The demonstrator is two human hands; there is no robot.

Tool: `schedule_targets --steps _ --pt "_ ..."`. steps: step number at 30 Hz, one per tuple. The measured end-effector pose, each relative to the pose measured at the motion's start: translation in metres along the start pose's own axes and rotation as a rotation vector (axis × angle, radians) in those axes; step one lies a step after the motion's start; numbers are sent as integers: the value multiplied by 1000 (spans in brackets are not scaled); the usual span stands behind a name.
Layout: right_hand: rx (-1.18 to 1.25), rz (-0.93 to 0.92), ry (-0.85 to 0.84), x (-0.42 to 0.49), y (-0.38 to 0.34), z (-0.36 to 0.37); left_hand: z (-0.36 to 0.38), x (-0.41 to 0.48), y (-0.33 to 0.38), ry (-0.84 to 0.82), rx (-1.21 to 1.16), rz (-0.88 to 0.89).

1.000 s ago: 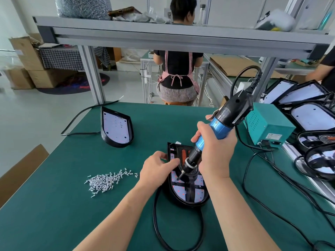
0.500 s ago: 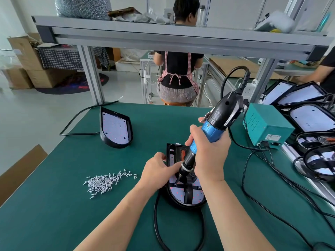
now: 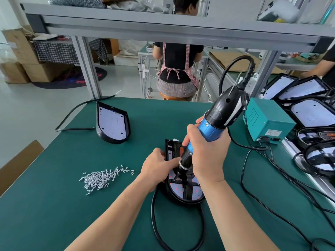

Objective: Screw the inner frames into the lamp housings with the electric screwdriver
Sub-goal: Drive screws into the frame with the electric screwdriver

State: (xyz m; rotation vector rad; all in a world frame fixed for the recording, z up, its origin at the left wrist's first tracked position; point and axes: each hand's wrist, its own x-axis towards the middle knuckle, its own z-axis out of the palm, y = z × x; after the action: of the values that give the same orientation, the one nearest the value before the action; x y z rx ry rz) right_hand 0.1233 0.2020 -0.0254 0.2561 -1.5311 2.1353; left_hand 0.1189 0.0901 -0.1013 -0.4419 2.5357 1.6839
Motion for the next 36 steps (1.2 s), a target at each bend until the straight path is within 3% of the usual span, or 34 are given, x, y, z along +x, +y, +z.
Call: schedule_targets --steps 12,25,36 --pt "34 48 -80 7 11 -4 1 0 -3 31 30 -1" --pt "-55 59 114 -7 3 4 2 -3 0 29 12 -28" --pt "16 64 157 0 -3 -4 -2 -7 6 -16 -42 -5"
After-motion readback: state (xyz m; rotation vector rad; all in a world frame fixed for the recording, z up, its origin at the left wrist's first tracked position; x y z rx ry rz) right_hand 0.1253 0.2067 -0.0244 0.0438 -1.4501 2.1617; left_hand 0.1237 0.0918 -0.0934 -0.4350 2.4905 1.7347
